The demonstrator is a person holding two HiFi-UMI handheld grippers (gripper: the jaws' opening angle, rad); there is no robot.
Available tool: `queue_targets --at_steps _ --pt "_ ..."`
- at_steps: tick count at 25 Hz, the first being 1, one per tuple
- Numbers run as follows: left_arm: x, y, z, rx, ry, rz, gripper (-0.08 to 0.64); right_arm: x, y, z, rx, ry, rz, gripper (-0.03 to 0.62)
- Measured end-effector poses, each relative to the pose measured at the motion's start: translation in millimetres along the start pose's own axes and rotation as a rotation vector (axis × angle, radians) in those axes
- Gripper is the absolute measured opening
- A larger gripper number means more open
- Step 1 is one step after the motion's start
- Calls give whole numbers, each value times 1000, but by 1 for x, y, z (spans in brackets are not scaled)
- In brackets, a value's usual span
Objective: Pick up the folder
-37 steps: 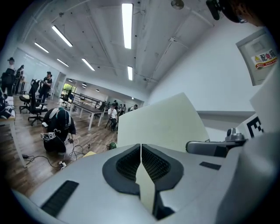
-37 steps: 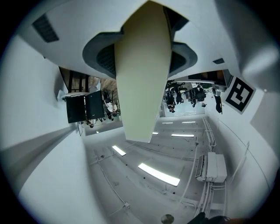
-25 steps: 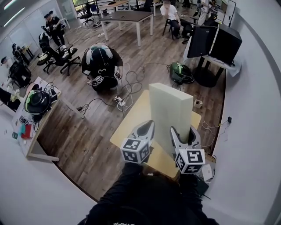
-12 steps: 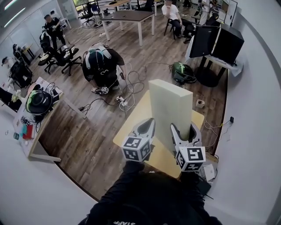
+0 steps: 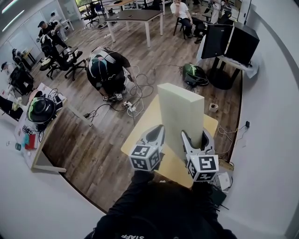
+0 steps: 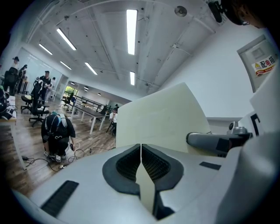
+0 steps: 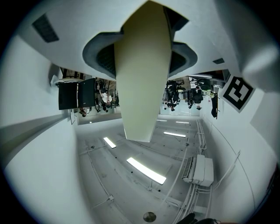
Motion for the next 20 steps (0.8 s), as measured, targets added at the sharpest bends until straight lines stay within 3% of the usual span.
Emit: queue_targets --at_steps 20 --pt "-4 -4 6 10 11 15 40 -12 -3 2 -1 20 11 287"
Point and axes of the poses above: the fingertips, and each gripper's own axes: x backward along the fingers, z to its left, y out of its top, the point moved 10 cm from there along x, backward along the fingers, and after that the axes turned 8 degrees about x, right-handed, at the moved point
